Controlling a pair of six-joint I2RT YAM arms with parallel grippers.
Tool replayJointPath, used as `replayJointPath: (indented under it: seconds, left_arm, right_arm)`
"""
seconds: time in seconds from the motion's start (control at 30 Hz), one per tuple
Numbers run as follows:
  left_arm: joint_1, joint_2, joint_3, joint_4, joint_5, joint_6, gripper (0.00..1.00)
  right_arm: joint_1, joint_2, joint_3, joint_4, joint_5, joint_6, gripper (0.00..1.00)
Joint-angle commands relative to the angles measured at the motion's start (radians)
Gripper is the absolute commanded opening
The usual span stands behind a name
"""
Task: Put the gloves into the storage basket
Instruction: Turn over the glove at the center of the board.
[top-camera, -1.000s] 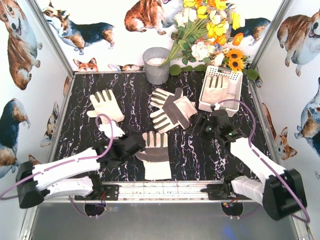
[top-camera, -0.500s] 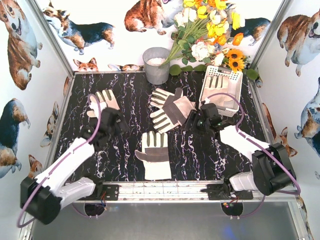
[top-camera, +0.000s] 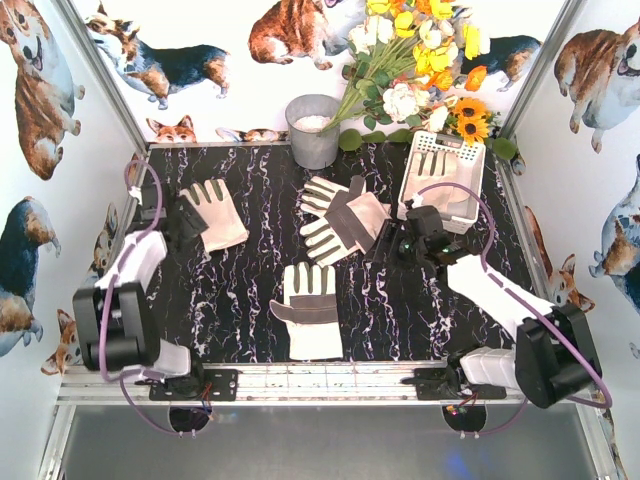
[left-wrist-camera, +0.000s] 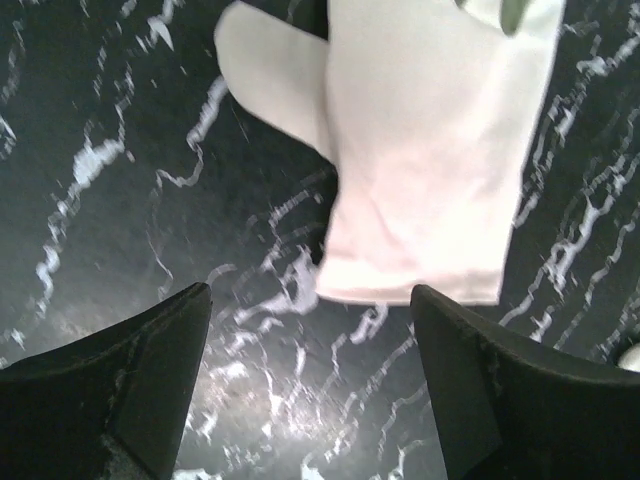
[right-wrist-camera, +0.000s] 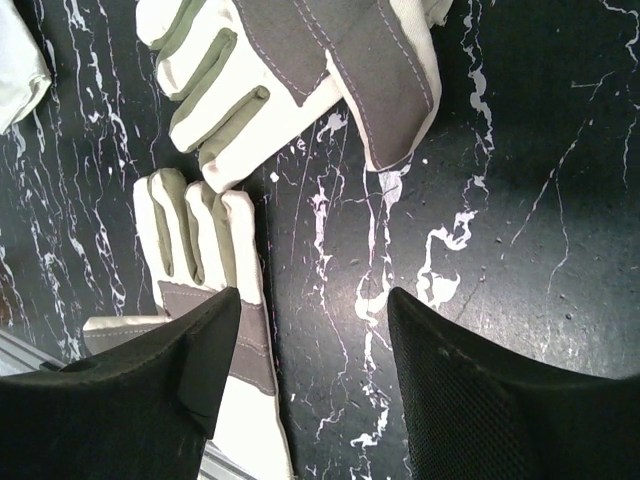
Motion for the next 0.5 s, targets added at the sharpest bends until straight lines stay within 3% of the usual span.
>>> replayJointPath:
  seconds: [0.0, 0.27, 0.47]
  left_arm:
    - [0.074, 0.100, 0.078, 0.088, -0.004, 0.060, 0.70]
    - [0.129, 0.293, 0.179, 0.104, -0.047, 0.101, 0.51]
    - [0.155, 0.375, 0.191, 0.142, -0.009, 0.102, 0.46]
  right_arm:
    - [0.004, -0.065, 0.049, -0.026, -0.001, -0.033, 0.62]
    - [0.004, -0.184, 0.035, -0.100, 0.001, -0.037, 0.63]
    - [0.004, -0.259, 0.017, -0.156, 0.014, -0.035, 0.63]
